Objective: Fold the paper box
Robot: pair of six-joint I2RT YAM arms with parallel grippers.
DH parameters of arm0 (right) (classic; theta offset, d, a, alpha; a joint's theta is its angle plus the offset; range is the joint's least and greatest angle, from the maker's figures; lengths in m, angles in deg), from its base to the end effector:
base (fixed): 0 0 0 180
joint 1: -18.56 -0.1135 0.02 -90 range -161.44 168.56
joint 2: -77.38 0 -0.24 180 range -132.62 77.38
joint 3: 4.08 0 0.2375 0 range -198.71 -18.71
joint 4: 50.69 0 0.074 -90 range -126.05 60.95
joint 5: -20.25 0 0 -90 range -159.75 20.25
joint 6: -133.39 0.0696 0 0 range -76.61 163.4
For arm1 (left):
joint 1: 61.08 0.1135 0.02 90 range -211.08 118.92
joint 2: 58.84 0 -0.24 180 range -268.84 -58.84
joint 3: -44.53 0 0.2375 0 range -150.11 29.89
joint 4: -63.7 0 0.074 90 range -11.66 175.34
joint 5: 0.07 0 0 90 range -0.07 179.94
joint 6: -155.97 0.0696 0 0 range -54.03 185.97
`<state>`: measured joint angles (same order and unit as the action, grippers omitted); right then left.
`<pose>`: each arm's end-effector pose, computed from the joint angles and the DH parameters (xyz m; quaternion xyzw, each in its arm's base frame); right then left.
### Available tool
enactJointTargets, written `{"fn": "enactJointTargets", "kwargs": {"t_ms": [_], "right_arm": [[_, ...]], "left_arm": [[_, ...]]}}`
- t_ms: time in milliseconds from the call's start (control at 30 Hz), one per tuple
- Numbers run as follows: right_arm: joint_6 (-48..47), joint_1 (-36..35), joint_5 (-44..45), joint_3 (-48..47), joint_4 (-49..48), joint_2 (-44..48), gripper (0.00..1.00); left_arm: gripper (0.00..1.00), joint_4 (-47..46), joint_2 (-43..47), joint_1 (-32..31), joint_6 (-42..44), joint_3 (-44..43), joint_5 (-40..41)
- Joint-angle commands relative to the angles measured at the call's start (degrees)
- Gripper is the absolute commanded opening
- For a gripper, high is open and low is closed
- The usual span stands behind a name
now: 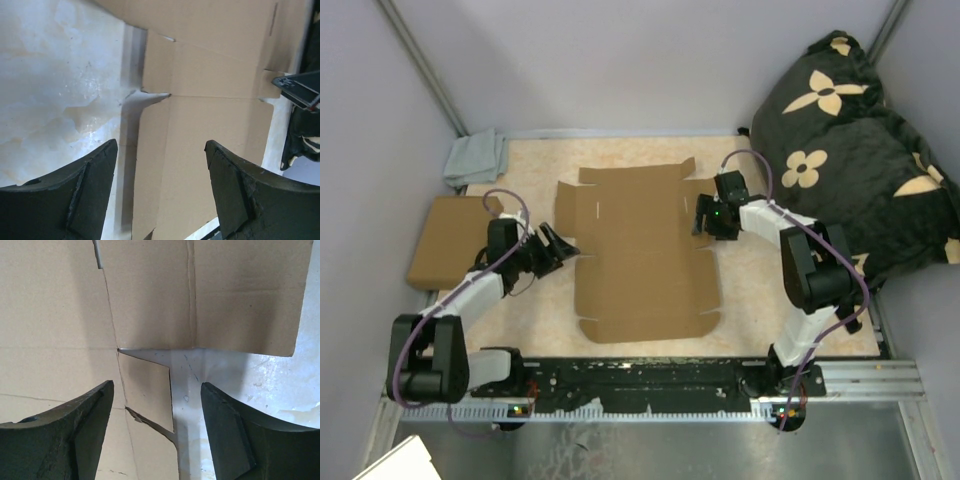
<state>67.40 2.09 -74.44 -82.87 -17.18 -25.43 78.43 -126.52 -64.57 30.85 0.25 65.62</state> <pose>0.3504 0.1095 0.1299 0.0517 0.9580 0.1335 0.2485 0.2527 -0.0441 0.1563 -0.1510 0.8709 -0.3201 0.3409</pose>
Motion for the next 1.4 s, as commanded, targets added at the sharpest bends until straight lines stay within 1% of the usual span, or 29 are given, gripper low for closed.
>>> {"fn": "enactJointTargets", "kwargs": {"t_ms": [0,133,467,600,733,867,1067,1367], "right_arm": [[-0.50,-0.29,-1.27,0.22,-2.48,2.32,0.71],[-0.46,-0.31,-1.35,0.02,-2.40,2.17,0.71],[-0.54,-0.29,-1.60,-0.85,-1.83,1.55,0.71],[-0.83,-0.32,-2.27,-1.39,-1.30,1.62,0.71],[-0.90,-0.30,-3.26,-1.84,-0.88,2.46,0.71],[-0.55,-0.34,-5.83,-2.17,-0.90,3.46,0.71],[-0.39,-1.89,-5.92,-2.89,-0.39,4.62,0.71],[-0.06,-5.09,-5.39,-5.41,0.15,3.44,0.71]], "left_arm": [[0.76,-7.34,-6.94,-0.34,-2.33,-0.95,-1.74],[0.73,-8.90,-12.77,-1.46,-1.89,-3.66,-1.11],[0.71,-6.01,-22.90,-5.41,2.74,-12.13,9.45],[0.66,-5.22,-26.52,-7.46,3.93,-15.97,10.32],[0.64,-4.09,-27.71,-10.10,4.31,-19.38,10.15],[0.64,-1.24,-27.46,-13.16,5.48,-22.85,11.91],[0.64,0.22,-26.31,-16.31,5.82,-24.62,13.71],[0.63,-1.37,-29.01,-17.55,5.06,-25.35,12.52]]}}
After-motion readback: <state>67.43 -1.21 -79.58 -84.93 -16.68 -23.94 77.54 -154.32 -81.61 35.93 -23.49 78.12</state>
